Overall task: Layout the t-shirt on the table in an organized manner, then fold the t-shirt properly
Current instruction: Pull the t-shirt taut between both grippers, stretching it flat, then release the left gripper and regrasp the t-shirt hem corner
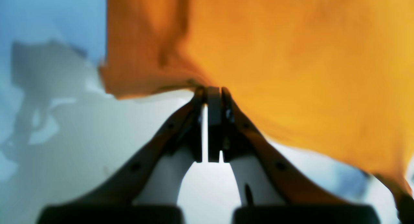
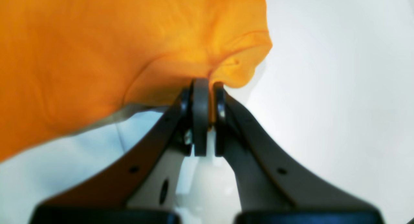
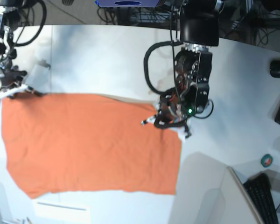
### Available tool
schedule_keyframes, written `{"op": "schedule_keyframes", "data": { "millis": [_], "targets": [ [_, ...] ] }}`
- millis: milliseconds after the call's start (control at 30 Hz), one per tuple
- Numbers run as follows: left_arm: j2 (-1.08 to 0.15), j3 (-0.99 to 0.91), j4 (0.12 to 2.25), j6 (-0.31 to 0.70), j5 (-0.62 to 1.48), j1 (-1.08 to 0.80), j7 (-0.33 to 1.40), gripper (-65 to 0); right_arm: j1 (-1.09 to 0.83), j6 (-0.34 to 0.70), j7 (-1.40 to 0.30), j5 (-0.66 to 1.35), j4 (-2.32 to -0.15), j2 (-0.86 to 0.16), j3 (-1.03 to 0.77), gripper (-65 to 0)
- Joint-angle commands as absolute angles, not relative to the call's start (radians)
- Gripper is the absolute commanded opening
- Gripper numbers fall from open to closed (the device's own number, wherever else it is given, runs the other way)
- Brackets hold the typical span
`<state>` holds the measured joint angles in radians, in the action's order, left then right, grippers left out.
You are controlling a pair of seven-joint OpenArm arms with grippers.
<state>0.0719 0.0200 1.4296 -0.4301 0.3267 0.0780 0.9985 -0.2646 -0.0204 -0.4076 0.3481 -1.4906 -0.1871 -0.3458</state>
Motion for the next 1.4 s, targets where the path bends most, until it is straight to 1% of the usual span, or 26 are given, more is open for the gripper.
{"op": "schedule_keyframes", "data": {
  "millis": [0, 133, 300, 433, 833, 1000, 1067, 1100, 1233, 1267, 1333, 1367],
  "targets": [
    [0.064, 0.019, 1.451, -0.427, 0.331, 0.082, 0.987, -65.0, -0.271, -0.018, -0.377, 0.351, -1.508, -0.2, -0.351, -65.0],
    [0.031, 0.019, 1.466, -0.427, 0.331, 0.022, 0.987, -65.0, -0.323, -0.019, -0.383, 0.351, -1.508, -0.203, -0.351, -65.0],
    [-0.002, 0.019, 1.58, -0.426, 0.331, -0.047, 0.987, -65.0, -0.349, -0.019, -0.383, 0.349, -1.477, -0.202, -0.349, -65.0],
    [-0.002, 0.019, 1.624, -0.427, 0.331, -0.062, 0.99, -65.0, -0.354, -0.019, -0.383, 0.349, -1.465, -0.2, -0.349, -65.0],
    [-0.002, 0.019, 1.626, -0.426, 0.331, -0.09, 0.99, -65.0, -0.406, -0.019, -0.384, 0.351, -1.474, -0.153, -0.351, -65.0],
    [-0.002, 0.019, 1.627, -0.427, 0.331, -0.093, 0.99, -65.0, -0.456, -0.019, -0.387, 0.354, -1.572, -0.15, -0.351, -65.0],
    [-0.002, 0.019, 1.627, -0.429, 0.331, -0.102, 0.99, -65.0, -0.46, -0.019, -0.432, 0.354, -1.592, -0.151, -0.351, -65.0],
    [-0.002, 0.019, 1.627, -0.429, 0.335, -0.107, 0.99, -61.4, -0.455, -0.019, -0.463, 0.354, -1.6, -0.151, -0.354, -65.0],
    [-0.002, 0.019, 1.627, -0.426, 0.34, -0.114, 0.99, -33.6, -0.443, -0.019, -0.536, 0.355, -1.606, -0.151, -0.358, -65.0],
    [-0.002, 0.019, 1.629, -0.424, 0.34, -0.12, 0.99, -27.8, -0.44, -0.019, -0.558, 0.355, -1.606, -0.151, -0.358, -65.0],
    [-0.002, 0.019, 1.649, -0.424, 0.34, -0.133, 0.99, -20.4, -0.433, -0.019, -0.598, 0.357, -1.604, -0.15, -0.364, -65.0],
    [-0.002, 0.019, 1.669, -0.424, 0.34, -0.134, 0.989, -19.6, -0.433, -0.019, -0.608, 0.357, -1.604, -0.142, -0.38, -65.0]
  ]
}}
